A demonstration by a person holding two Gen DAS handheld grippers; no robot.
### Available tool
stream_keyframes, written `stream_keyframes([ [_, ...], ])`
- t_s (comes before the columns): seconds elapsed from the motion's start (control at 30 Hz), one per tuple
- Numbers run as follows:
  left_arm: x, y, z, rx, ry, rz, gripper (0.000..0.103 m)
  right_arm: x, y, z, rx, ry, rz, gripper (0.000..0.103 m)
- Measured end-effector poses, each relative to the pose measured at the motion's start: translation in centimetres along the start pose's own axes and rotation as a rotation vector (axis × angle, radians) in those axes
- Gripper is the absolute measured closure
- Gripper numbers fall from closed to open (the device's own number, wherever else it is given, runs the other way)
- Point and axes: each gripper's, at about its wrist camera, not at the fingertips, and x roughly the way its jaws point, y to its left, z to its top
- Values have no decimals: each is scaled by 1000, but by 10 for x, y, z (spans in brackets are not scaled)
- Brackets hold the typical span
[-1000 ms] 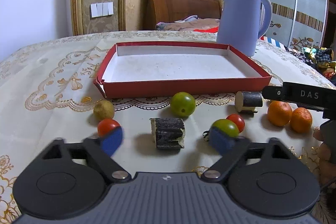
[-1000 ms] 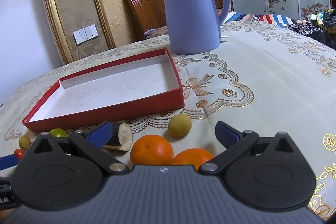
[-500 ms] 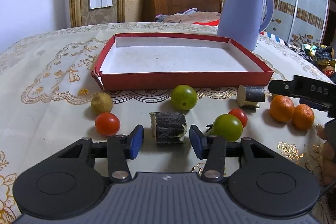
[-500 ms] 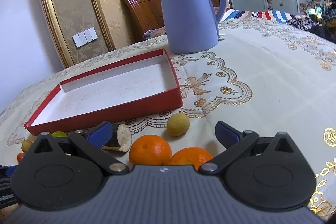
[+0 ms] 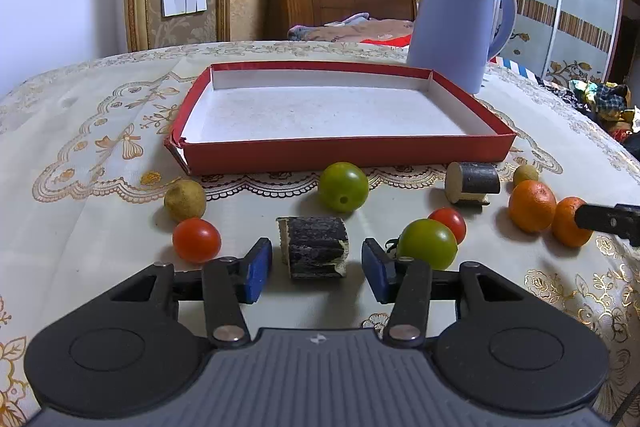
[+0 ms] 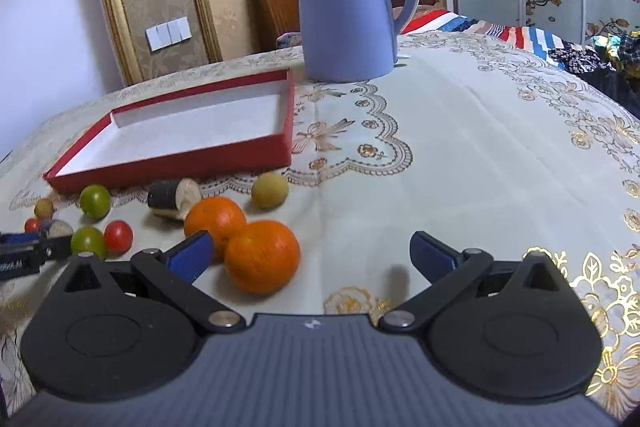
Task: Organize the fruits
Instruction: 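Close the left gripper on the wood chunk while the right gripper grasps a tangerine, then carry the wood chunk and tangerine into the red box lid with both grippers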
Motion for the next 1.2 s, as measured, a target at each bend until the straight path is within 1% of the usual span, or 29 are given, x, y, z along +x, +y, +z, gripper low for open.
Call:
stream_keyframes([
  [0.1,1,-1,0,-2,0,0,54,-1,8,-7,-61,5,0,0],
  [0.13,1,-1,0,1,-1,2,54,0,10,-8,-84,7,-1,10],
  [0.17,1,-2,0,5,-1,4,54,2,14,-8,-110,13,-7,16],
  [0.2,1,-2,0,7,-1,6,54,4,16,-8,-125,19,-3,19],
  [0.27,1,-2,0,5,-1,4,54,7,19,-5,-131,23,11,19],
  [0.37,1,-1,0,4,0,4,54,13,22,-5,-151,22,0,21],
  [0.43,1,-1,0,6,1,5,54,16,24,-5,-158,26,-11,29],
  [0.47,1,-1,0,6,1,5,54,17,24,-5,-163,25,-10,30],
  [0.53,1,-1,0,5,0,5,54,17,25,-4,-165,20,0,38],
  [0.6,1,-2,0,6,0,6,54,17,25,-4,-166,18,1,39],
  [0.67,1,-1,0,10,0,8,54,17,27,-4,-176,14,6,45],
  [0.8,2,-1,0,11,-2,9,54,14,35,-7,-215,-2,12,61],
  [0.87,1,0,0,2,-3,4,56,13,38,-8,-232,-10,4,62],
  [0.93,1,1,0,1,-4,8,64,12,38,-8,-233,-13,4,62],
  [0.97,1,1,0,-1,-5,8,66,12,37,-8,-227,-14,7,62],
  [1.07,0,2,0,-5,-5,4,69,10,34,-8,-206,-17,16,63],
  [1.2,-5,1,0,1,-25,15,72,2,34,-6,-206,-51,11,63],
])
